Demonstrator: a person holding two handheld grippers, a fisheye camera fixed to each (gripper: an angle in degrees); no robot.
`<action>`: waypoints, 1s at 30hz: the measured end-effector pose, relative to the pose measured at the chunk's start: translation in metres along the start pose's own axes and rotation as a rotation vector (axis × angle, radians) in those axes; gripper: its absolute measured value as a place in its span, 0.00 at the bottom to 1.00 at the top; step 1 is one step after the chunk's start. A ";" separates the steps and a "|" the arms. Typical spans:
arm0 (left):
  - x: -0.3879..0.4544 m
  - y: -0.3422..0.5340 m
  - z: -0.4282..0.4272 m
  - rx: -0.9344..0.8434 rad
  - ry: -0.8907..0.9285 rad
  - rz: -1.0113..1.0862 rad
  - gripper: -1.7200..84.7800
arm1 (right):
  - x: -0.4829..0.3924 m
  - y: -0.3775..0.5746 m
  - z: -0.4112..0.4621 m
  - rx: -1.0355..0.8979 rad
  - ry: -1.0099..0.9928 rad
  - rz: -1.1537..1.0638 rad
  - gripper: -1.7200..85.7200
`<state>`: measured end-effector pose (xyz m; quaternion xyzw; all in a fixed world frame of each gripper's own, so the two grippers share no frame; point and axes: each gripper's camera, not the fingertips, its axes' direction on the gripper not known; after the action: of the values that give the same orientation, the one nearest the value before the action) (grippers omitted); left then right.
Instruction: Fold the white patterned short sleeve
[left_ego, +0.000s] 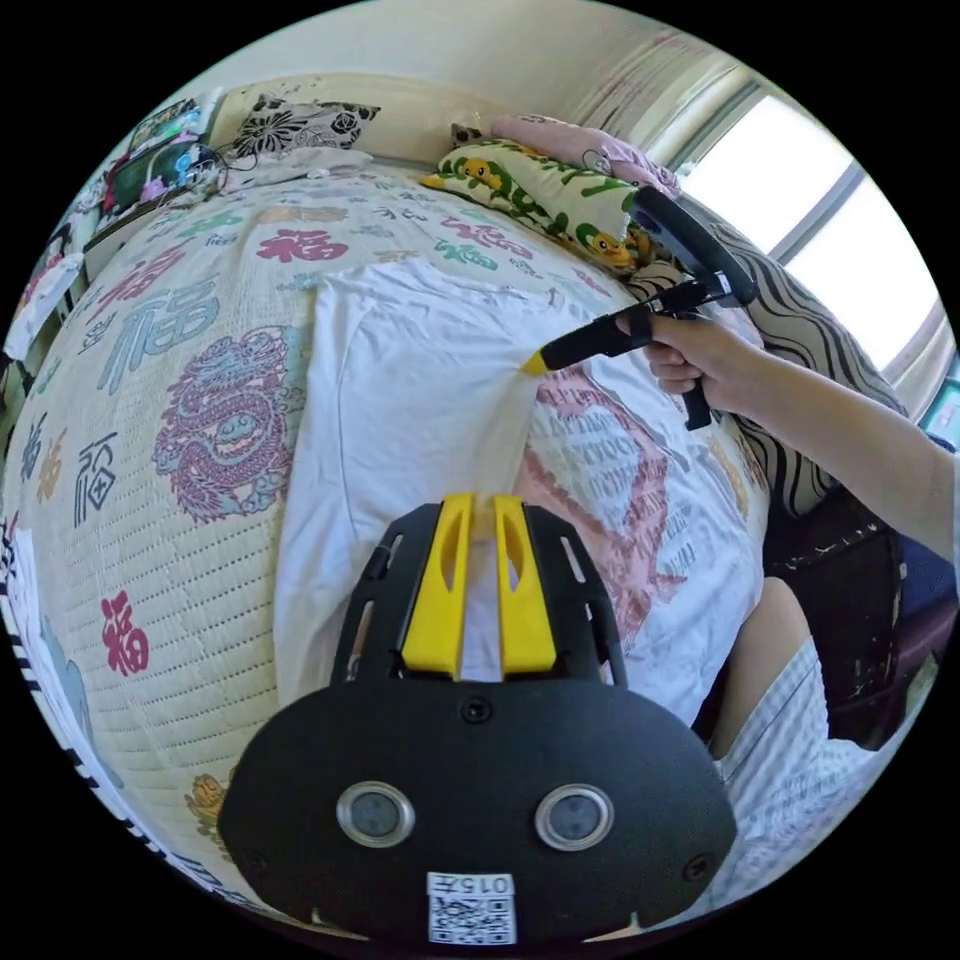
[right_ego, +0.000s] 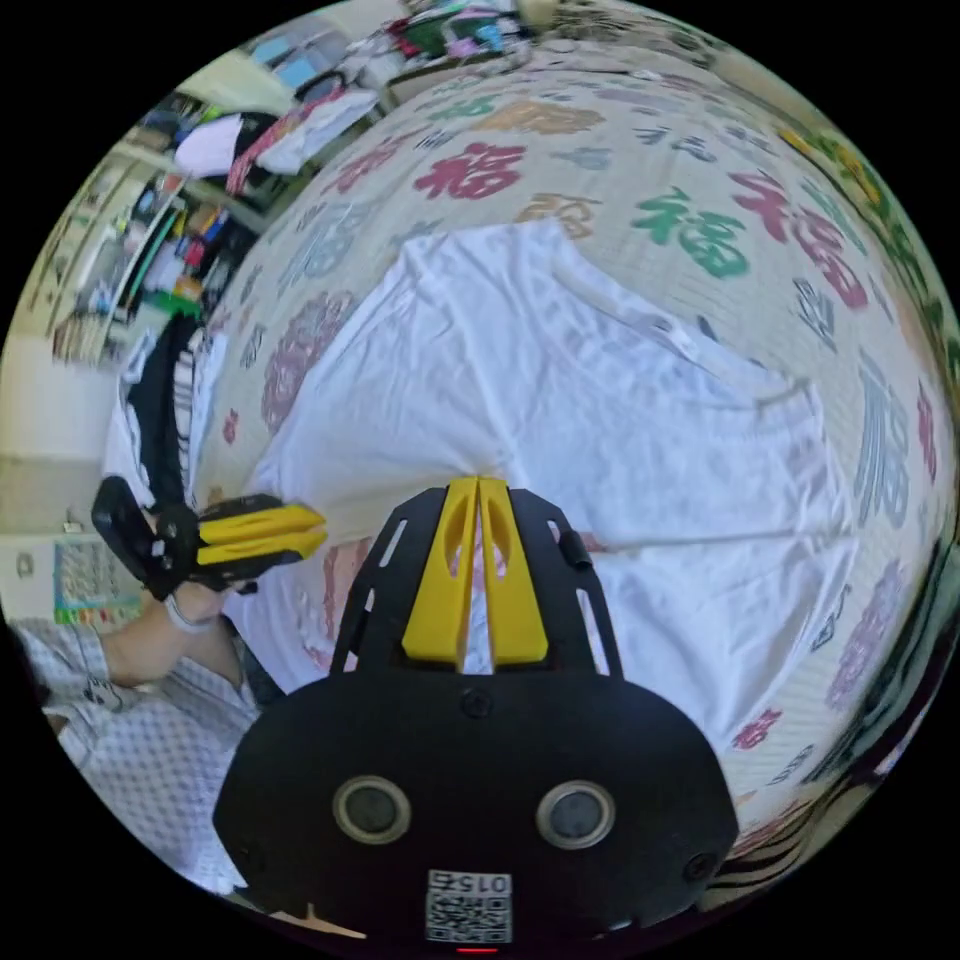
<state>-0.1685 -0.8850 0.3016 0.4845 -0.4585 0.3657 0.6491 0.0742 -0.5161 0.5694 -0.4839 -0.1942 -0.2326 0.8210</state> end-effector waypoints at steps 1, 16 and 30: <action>0.002 0.000 0.002 -0.013 -0.005 0.012 0.06 | 0.014 0.011 -0.009 0.048 -0.011 0.082 0.01; 0.010 -0.173 0.027 -0.070 -0.205 0.385 0.14 | 0.127 0.094 -0.126 0.191 0.154 0.101 0.15; 0.010 -0.219 0.120 -0.381 -0.081 0.289 0.05 | 0.140 0.157 -0.123 -0.040 0.138 -0.029 0.03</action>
<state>0.0072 -1.0582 0.2597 0.2968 -0.6095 0.3420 0.6507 0.2896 -0.5856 0.4786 -0.4802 -0.1396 -0.2812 0.8190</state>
